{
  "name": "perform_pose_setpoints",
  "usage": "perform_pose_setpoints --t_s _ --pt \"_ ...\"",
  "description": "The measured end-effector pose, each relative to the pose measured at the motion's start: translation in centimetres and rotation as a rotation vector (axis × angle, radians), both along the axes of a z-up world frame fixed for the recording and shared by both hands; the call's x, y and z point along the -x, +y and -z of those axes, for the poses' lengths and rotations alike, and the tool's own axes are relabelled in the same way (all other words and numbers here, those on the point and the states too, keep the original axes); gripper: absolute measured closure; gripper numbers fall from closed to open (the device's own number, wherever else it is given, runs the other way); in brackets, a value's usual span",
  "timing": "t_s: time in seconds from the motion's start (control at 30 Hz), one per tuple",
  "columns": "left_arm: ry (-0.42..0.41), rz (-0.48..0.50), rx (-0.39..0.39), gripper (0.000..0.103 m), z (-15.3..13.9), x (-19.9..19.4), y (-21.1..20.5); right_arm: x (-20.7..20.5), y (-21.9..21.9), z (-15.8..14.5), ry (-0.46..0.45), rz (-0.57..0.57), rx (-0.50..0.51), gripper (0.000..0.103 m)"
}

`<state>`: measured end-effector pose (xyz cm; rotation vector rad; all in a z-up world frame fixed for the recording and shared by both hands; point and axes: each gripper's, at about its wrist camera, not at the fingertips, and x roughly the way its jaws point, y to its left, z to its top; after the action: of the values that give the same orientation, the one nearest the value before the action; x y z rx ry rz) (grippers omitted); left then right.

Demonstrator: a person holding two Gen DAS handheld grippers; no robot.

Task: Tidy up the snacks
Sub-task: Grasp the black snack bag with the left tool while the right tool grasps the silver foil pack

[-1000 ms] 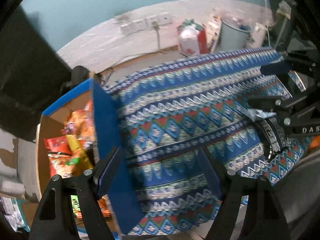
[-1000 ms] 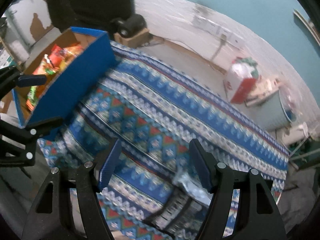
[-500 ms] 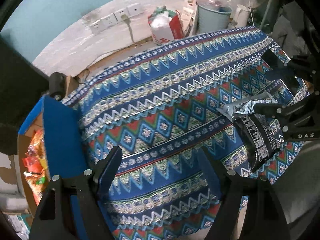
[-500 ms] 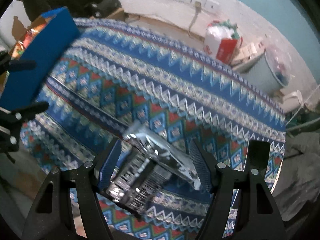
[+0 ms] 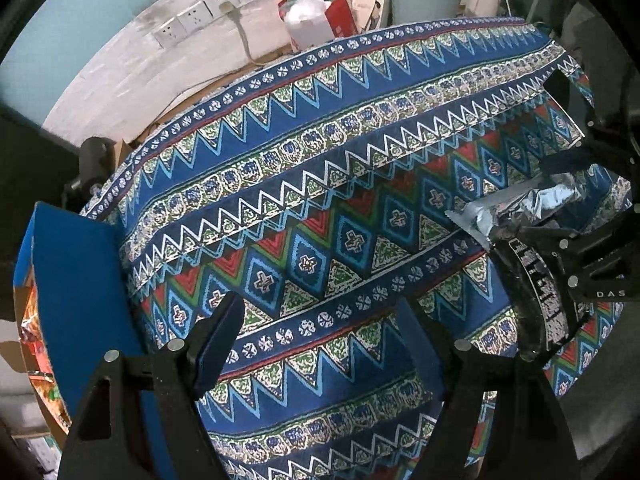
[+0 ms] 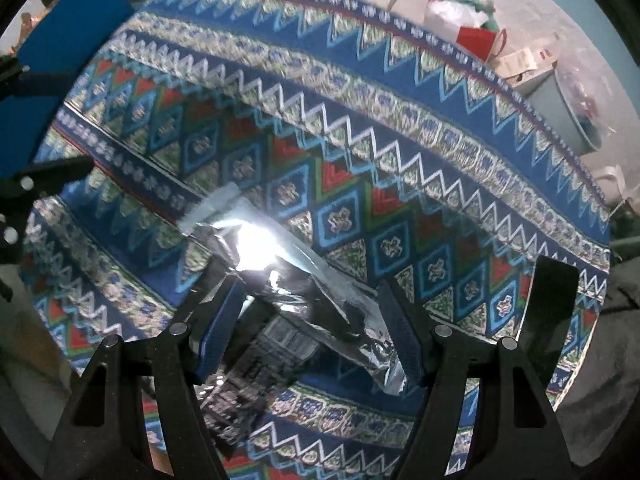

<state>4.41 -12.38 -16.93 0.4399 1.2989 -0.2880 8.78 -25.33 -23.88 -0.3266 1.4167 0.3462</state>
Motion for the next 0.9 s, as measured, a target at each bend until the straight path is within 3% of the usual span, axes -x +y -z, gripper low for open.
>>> perform_pose_setpoints --t_s 0.13,0.2,0.23,0.37,0.73,0.9 --pt "0.022 -0.01 0.024 0.024 0.1 -0.6 -0.1 -0.9 -0.7 0.8 0.01 0.032 -0.02 0.033" --pt "0.034 -0.011 0.038 0.024 0.1 -0.7 -0.4 -1.3 -1.1 1.1 0.017 0.053 -0.031 0.039" --pt "0.037 -0.008 0.041 0.024 0.1 -0.8 -0.6 -1.6 -1.2 1.3 0.022 0.057 -0.03 0.05" --pt "0.041 0.007 0.048 0.024 0.0 -0.8 -1.6 -1.8 -1.4 1.6 0.008 0.062 -0.001 0.072" --pt "0.132 -0.007 0.182 0.022 -1.0 -0.1 -6.1 -1.5 -5.2 -0.2 -0.022 0.231 0.005 0.076" --pt "0.2 -0.021 0.225 0.021 0.0 0.7 -8.4 1.4 -6.9 -1.5 -0.02 0.301 -0.005 0.076"
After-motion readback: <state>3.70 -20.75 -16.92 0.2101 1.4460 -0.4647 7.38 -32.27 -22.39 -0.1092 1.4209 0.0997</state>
